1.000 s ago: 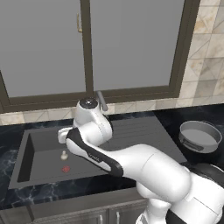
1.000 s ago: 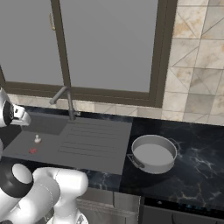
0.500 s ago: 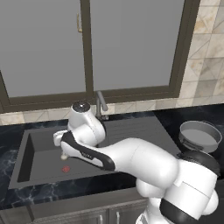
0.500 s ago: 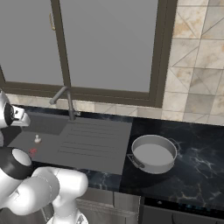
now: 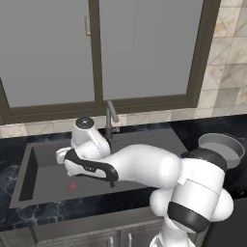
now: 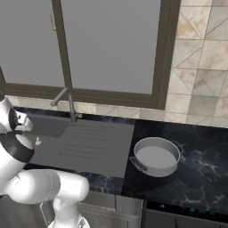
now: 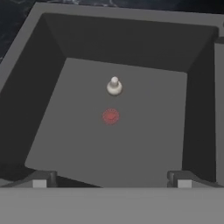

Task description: Dump the mushroom from the pot into the sink. Then turn on the water and wash the mushroom. Then turn off the water and put the mushroom back in the pot.

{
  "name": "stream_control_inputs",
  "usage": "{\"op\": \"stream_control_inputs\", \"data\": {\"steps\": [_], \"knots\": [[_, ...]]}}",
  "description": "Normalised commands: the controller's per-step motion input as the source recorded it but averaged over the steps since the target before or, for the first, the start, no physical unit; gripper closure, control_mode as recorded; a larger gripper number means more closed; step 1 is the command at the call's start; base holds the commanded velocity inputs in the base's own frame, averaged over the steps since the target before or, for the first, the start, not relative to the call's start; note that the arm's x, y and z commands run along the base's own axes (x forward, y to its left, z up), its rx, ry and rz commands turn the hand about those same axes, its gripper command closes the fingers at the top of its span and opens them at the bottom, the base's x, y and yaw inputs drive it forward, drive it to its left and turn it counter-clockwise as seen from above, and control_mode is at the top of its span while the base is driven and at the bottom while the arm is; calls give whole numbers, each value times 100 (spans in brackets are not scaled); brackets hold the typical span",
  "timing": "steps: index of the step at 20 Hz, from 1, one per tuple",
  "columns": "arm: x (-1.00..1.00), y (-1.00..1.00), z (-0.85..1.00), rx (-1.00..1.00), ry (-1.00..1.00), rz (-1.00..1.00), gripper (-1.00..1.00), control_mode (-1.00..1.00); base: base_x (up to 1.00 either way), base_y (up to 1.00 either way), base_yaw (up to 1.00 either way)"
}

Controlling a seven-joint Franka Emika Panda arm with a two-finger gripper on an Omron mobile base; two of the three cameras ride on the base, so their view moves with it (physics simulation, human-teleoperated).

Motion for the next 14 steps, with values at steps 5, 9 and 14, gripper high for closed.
{"op": "stream_control_inputs", "data": {"steps": [5,9,14], "knots": [[5,0,-40,0,0,0,-100,-100,0,0,0],[11,0,-28,0,0,0,-100,-100,0,0,0],[24,0,-19,0,0,0,-100,-100,0,0,0]]}}
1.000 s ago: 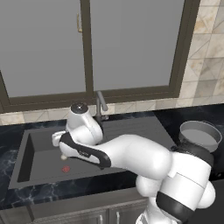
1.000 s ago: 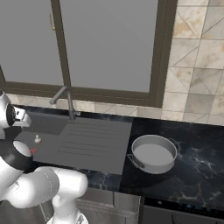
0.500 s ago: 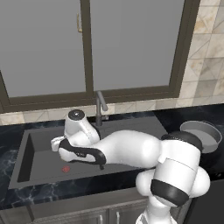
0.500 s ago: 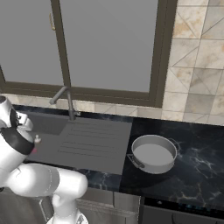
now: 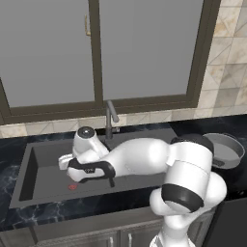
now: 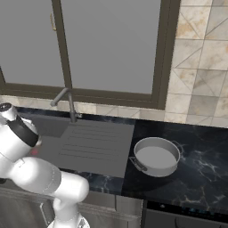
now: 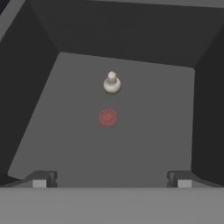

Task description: Dump the mushroom from the pot into the sink. Then turn on the water and wash the mushroom. Then turn off the water and put the mushroom back in the pot.

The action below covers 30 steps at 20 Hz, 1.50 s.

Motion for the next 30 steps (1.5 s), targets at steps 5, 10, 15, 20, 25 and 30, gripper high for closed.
{"op": "stream_control_inputs", "data": {"steps": [5,10,15,20,25,30], "knots": [[30,3,-16,0,0,0,-100,-100,0,0,0],[19,10,-16,0,0,0,-100,-100,0,0,0],[17,16,-25,0,0,0,-100,-100,0,0,0],[14,15,-23,0,0,0,-100,-100,0,0,0],[12,17,-21,-1,0,0,-100,-100,0,0,0],[1,18,-9,-2,0,0,-100,-100,0,0,0]]}}
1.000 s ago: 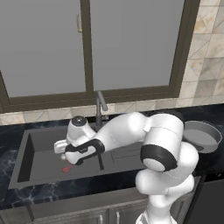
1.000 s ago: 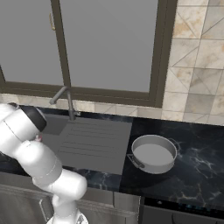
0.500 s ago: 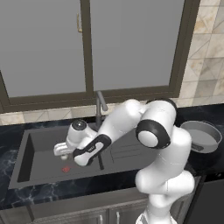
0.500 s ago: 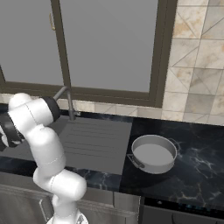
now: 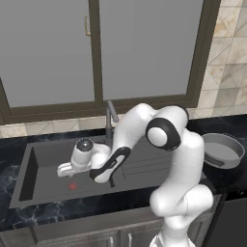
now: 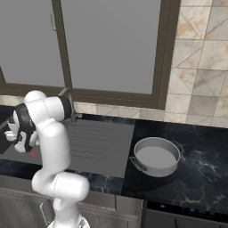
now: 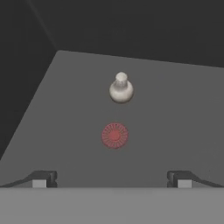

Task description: Dump the mushroom from the pot into the sink. Then turn on the water and wash the mushroom. Then turn off the water and put the mushroom back in the pot.

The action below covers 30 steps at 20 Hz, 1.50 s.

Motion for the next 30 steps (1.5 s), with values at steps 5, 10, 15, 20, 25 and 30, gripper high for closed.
{"op": "stream_control_inputs", "data": {"steps": [5,10,15,20,25,30], "knots": [[0,11,-1,-4,0,-1,-100,-100,0,0,0],[0,2,0,-3,0,-2,-100,-100,0,0,0],[0,2,0,-2,0,-3,-100,-100,0,0,0],[9,5,0,0,0,-3,-100,-100,0,0,0],[20,8,0,0,0,-3,-100,-100,0,0,0],[26,9,0,-1,0,-5,-100,-100,0,0,0]]}}
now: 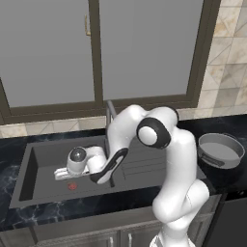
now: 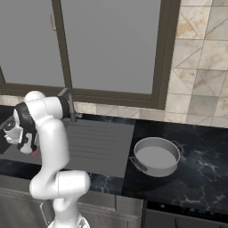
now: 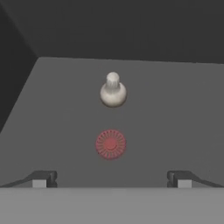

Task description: Dump the mushroom from the pot into the sink. Then turn on the water and wash the mushroom. Then turn off the water and put the mushroom back in the pot.

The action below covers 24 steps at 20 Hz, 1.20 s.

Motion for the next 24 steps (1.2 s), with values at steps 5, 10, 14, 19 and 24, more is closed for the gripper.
{"op": "stream_control_inputs", "data": {"steps": [5,10,14,19,24], "knots": [[27,9,0,-2,0,-6,-100,-100,0,0,0],[19,5,0,-1,0,-5,-100,-100,0,0,0],[12,1,0,-1,0,-4,-100,-100,0,0,0],[13,0,0,-1,0,-4,-100,-100,0,0,0],[14,0,-1,-1,0,-4,-100,-100,0,0,0]]}}
